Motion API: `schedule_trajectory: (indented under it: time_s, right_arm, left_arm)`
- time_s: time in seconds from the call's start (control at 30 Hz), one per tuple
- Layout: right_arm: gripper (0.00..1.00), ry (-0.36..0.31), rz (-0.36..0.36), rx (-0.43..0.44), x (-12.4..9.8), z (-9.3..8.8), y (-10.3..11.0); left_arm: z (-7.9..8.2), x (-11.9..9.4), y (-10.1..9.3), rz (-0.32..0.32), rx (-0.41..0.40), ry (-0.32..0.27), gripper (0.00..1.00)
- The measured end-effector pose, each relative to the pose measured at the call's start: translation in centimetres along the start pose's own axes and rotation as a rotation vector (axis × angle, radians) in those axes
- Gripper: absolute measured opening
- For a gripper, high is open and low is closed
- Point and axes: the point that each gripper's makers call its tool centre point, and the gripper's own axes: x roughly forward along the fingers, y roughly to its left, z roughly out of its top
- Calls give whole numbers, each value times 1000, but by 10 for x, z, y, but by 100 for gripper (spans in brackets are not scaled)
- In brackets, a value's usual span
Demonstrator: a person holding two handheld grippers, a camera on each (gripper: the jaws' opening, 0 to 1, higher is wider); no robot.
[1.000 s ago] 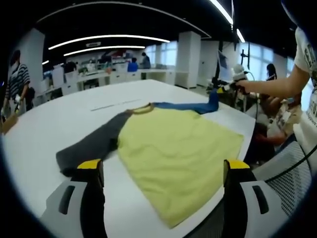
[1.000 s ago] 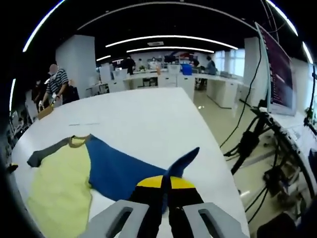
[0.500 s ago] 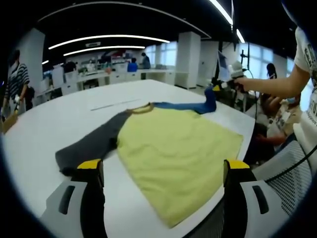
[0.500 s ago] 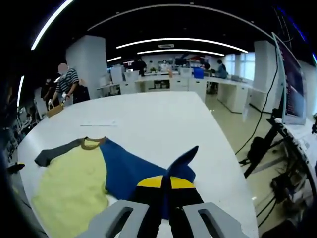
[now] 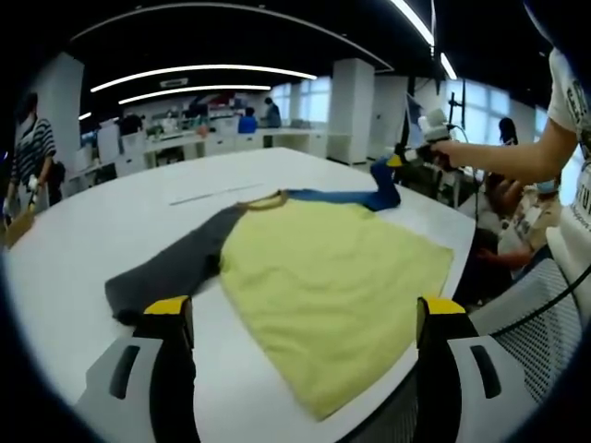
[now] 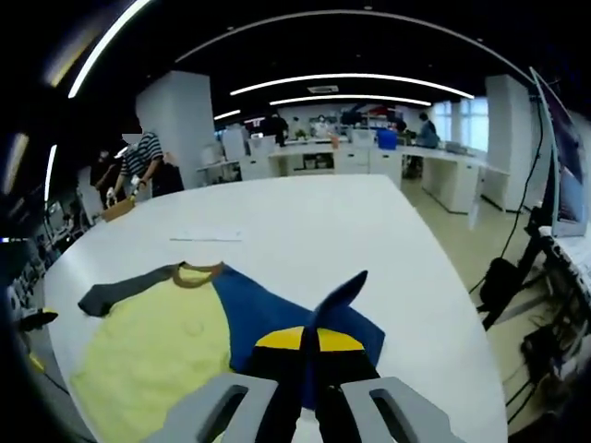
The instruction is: Fold the garment on the visible template until the final outline fits inside the template.
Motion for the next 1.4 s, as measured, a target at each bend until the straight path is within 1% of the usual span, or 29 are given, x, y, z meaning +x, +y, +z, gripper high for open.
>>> schedule_trajectory:
  time_s: [0.1,0.2,0.33,0.47,0.7,0.93,1.07,1.23,1.4]
  right_arm:
    - [0,-8,10,18,1,2,10]
    - [0,-9,25,12,3,2,21]
    - [0,0,38,6,13,3,14]
    - [0,-1,54,15,14,3,30]
    - [0,1,78,13,29,7,37]
    - [0,1,101,2,39,10,51]
    - [0,0,118,5,43,10,62]
    - [0,3,133,-4,48,11,74]
    - [0,7,140,-44,50,11,86]
  left_arm:
    - [-1,0,-1,-3,3,4,97]
    - [0,0,-1,-2,3,3,97]
    - [-1,0,0,-2,2,2,97]
    - [-1,-1,0,-2,4,4,98]
    - [-1,0,0,-6,9,3,98]
    - [0,1,-2,-12,12,5,99]
    - [-2,2,-1,-15,12,7,99]
    - [-2,3,0,-18,13,7,99]
    - [-4,2,2,-15,12,9,99]
